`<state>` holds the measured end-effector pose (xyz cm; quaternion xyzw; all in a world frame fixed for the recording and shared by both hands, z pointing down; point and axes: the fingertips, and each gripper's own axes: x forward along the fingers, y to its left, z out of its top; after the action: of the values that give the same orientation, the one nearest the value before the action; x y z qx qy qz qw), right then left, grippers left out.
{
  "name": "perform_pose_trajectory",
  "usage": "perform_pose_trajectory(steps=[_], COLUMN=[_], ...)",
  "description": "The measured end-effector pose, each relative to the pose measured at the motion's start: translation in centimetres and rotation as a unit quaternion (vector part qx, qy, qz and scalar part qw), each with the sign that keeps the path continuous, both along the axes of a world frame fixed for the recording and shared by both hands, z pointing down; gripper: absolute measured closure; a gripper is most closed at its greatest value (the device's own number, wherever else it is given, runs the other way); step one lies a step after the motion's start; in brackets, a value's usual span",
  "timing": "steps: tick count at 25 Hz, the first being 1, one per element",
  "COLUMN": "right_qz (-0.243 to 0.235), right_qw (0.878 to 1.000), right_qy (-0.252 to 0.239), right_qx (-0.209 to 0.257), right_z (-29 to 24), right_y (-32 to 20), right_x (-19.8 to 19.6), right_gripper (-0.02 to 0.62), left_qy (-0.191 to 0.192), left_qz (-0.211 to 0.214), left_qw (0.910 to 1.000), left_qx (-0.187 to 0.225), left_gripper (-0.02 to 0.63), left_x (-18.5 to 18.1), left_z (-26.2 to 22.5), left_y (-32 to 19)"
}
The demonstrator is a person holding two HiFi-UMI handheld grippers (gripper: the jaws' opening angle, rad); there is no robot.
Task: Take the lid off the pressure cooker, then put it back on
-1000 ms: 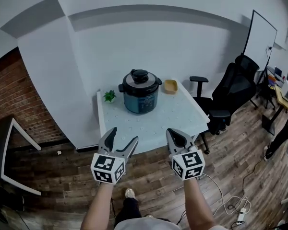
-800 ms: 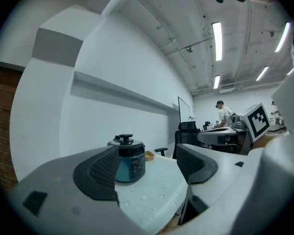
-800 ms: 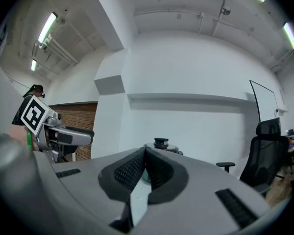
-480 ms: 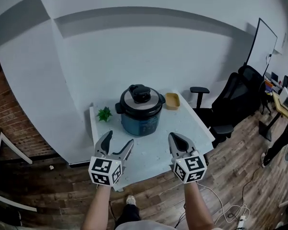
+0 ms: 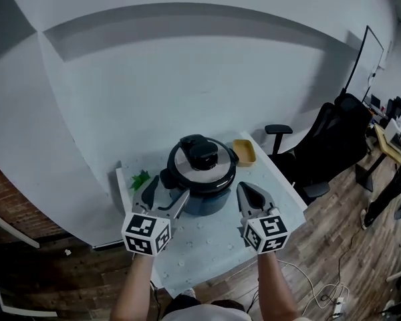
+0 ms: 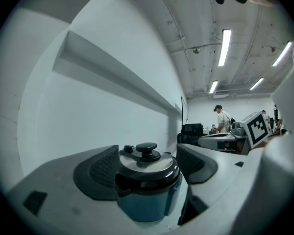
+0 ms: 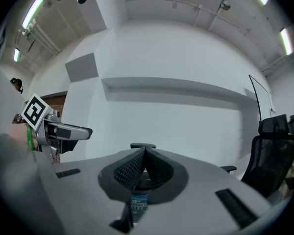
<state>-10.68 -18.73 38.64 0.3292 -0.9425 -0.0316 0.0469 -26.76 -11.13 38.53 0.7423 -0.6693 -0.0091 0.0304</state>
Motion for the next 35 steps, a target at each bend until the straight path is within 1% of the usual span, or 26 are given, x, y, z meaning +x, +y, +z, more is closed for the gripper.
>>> perform_pose_trajectory(steps=[5,9,14,20,24,28,32,35], right_qz=[0.007,-0.004,-0.022,-0.033,-0.033,-0.031,-0.021,-0.012], right_qw=[1.0,1.0,1.0,0.999,0.999,0.999,0.999,1.0], right_qy=[0.008,0.013,0.012,0.007,0.009,0.012,0.015,0.015], right_qx=[-0.002,0.0,0.004,0.002,-0.007,-0.014,-0.02,-0.022], right_z=[0.1,0.0,-0.2,-0.3,0.7,1.5,2.1,2.3], right_y=[-2.4,-3.8,-5.6,-7.4,-8.0,-8.3,-8.7,-9.1], right_x=[-1.5,-2.4,-2.5,-2.6,-2.5,-2.2,-1.5,-0.7], right_gripper=[0.594,0.594,0.594,0.594,0.594,0.594,0.594,0.594], left_qy=[-0.001,0.003,-0.009,-0.023,-0.036,-0.037,-0.043,-0.055], left_qz=[0.018,0.018,0.015,0.027,0.053,0.089,0.127,0.147], left_qw=[0.9998,0.9998,0.9998,0.9991,0.9971,0.9937,0.9866,0.9807], left_qx=[-0.004,-0.003,-0.008,-0.021,-0.041,-0.058,-0.092,-0.117], left_gripper=[0.268,0.268,0.268,0.268,0.268,0.268,0.268,0.268], left_x=[-1.1,-1.5,-0.7,-0.4,-0.1,0.4,1.5,2.4], left_z=[-0.4,-0.5,-0.5,-0.4,0.4,0.9,2.3,3.2], left_y=[-3.1,-5.0,-7.2,-9.8,-12.2,-15.2,-17.7,-18.8])
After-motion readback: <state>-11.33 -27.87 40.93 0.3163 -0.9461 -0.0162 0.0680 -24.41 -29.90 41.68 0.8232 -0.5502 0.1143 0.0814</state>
